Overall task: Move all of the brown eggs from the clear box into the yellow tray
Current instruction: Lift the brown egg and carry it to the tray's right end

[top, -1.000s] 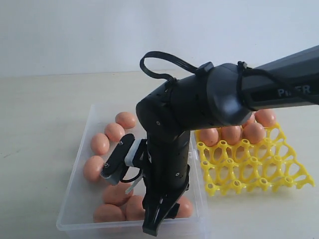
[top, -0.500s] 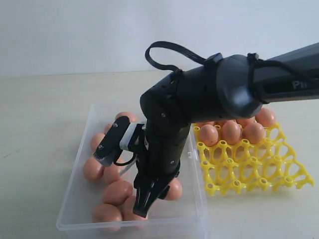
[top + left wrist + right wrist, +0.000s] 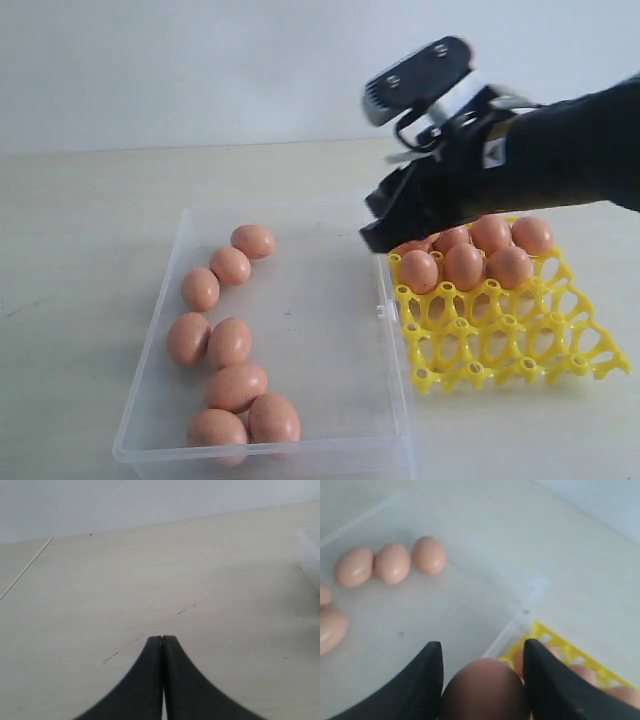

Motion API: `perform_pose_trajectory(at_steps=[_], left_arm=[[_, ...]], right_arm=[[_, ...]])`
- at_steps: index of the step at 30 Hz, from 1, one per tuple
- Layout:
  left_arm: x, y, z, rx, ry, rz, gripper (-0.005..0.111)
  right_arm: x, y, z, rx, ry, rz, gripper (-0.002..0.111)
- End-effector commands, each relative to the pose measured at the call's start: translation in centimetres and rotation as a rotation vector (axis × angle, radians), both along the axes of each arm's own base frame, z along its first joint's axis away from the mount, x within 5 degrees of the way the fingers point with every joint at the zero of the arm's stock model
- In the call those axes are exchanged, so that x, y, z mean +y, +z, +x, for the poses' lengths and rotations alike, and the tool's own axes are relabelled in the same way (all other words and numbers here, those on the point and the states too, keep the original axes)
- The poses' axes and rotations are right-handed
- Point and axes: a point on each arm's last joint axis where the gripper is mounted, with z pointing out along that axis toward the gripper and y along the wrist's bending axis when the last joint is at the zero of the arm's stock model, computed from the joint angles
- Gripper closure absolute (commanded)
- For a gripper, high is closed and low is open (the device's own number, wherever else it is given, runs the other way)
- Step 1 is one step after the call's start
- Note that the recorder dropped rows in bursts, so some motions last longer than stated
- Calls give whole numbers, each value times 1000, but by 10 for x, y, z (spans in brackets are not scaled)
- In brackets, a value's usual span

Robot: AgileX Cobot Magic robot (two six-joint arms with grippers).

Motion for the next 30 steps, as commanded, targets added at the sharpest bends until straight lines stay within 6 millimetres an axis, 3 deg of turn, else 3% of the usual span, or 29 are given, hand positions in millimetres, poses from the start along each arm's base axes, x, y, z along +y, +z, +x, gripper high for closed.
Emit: perform_pose_trajectory(at_steps=[1, 6, 10, 17, 30], left_arm=[[0, 2, 0, -13, -5, -2, 107], [0, 2, 0, -13, -5, -2, 107], [0, 2, 0, -13, -5, -2, 107], [0, 2, 0, -13, -5, -2, 107], [0, 2, 0, -13, -5, -2, 107]], right_arm=[[-48, 10, 3, -95, -185, 122, 108], [-93, 5, 10, -111, -343, 117, 108], [-114, -5, 11, -137, -456, 177, 108], [-128, -30, 17, -152, -565, 243, 108], [-126, -83, 36, -56, -592, 197, 108]])
